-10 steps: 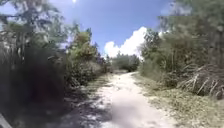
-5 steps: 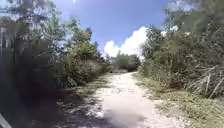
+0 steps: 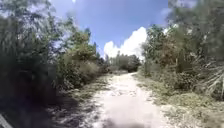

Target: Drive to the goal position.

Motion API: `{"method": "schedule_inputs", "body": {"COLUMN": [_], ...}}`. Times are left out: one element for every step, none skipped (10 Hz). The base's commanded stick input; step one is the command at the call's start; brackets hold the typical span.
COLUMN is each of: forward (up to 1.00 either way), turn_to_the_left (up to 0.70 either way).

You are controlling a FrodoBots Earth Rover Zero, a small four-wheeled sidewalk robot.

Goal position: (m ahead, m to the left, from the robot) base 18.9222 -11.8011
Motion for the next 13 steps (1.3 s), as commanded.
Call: {"method": "schedule_inputs", "body": {"forward": [0.5,0.5,0.5,0.5,0.5,0.5,0.5,0.5,0.5,0.5,0.5,0.5,0.5], "turn_to_the_left": [0.0,0.0,0.0,0.0,0.0,0.0,0.0,0.0,0.0,0.0,0.0,0.0,0.0]}}
